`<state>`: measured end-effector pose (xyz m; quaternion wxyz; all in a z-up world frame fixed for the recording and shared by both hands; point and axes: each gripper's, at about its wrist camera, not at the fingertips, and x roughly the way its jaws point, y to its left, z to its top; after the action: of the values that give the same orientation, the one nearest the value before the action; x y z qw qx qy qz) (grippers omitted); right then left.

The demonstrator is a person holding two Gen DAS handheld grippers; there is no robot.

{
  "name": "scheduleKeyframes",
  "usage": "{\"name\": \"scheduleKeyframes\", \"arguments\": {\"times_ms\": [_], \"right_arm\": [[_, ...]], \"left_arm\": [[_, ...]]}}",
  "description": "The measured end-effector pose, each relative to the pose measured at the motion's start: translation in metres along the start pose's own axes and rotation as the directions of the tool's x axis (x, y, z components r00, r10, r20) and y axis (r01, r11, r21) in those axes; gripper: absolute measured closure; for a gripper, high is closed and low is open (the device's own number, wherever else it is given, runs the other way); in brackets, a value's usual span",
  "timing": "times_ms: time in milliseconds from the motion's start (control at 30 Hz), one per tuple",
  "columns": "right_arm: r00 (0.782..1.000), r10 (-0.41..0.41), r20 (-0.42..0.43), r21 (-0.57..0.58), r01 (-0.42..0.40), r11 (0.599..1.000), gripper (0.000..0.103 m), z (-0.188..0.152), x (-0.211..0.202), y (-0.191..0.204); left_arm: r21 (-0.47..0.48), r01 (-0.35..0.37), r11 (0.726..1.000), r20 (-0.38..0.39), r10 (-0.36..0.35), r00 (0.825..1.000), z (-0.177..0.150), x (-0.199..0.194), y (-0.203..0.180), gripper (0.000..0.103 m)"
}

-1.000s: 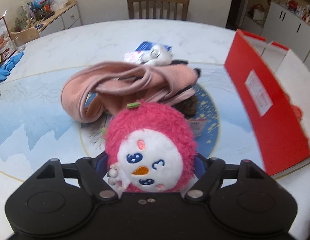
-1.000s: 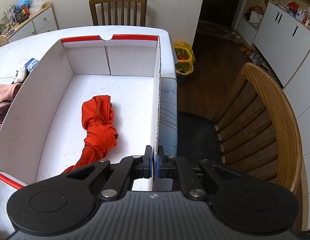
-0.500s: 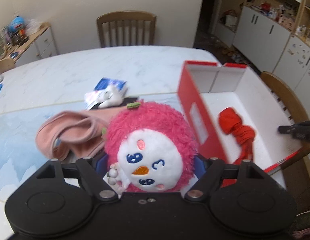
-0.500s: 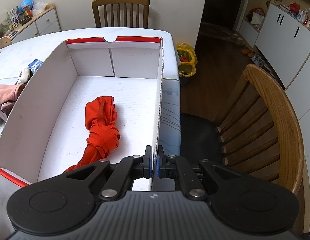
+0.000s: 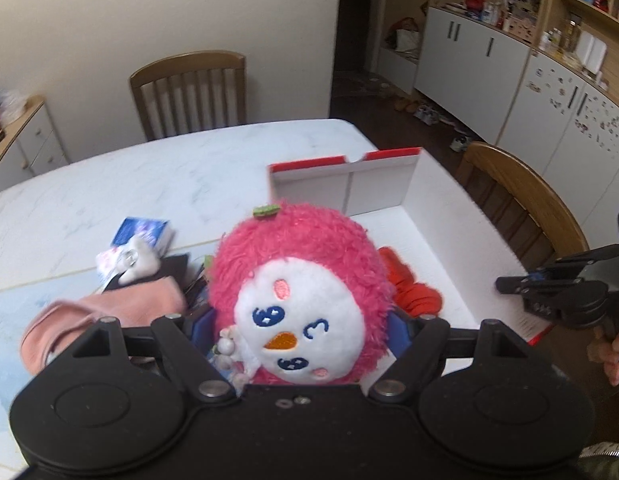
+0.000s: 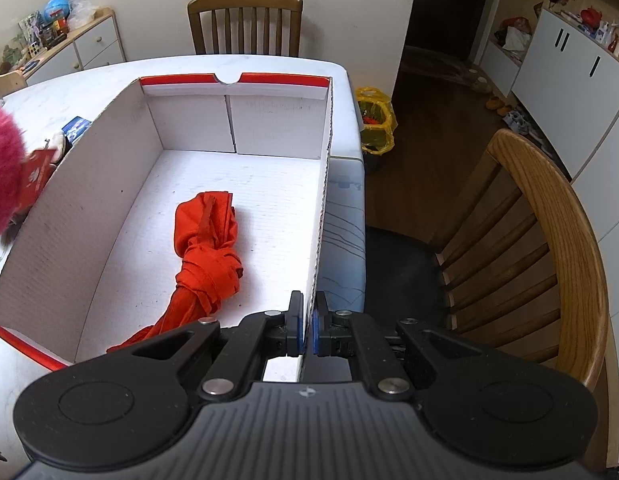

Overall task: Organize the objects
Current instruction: 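Carry the pink plush doll into the box beside the umbrella and release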

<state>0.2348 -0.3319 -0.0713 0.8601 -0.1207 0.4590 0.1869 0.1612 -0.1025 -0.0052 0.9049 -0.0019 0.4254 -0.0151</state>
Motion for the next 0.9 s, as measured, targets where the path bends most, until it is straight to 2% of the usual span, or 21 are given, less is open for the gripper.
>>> {"name": "scheduleKeyframes", "arguments": {"times_ms": [167,333,600,733,900], "right_arm": [[1.0,0.006,0.002,-0.007,-0.006,1.0,0.099,0.0,0.0,0.001],[1.0,0.02,0.002,-0.003,-0.02,1.0,0.099,0.0,0.0,-0.002],[0.999,0.034,0.0,0.001,-0.034,0.999,0.099,0.001,0.002,-0.006],[0.999,0.036,0.0,0.003,-0.036,0.999,0.099,0.001,0.003,-0.006],[0.999,0.038,-0.001,0.003,-0.038,0.999,0.099,0.001,0.003,-0.006]], "left_arm": [[0.061,0.04,0.997,0.013,-0.041,0.999,0.015,0.012,-0.032,0.025],[0.073,0.064,0.995,-0.038,-0.061,0.997,0.019,0.038,-0.055,0.025],[0.156,0.028,0.987,-0.129,-0.008,0.992,0.014,0.085,-0.081,0.025],[0.185,0.01,0.983,-0.178,0.023,0.984,0.01,0.102,-0.085,0.025],[0.203,0.023,0.979,-0.248,0.029,0.968,0.006,0.119,-0.09,0.024]]}}
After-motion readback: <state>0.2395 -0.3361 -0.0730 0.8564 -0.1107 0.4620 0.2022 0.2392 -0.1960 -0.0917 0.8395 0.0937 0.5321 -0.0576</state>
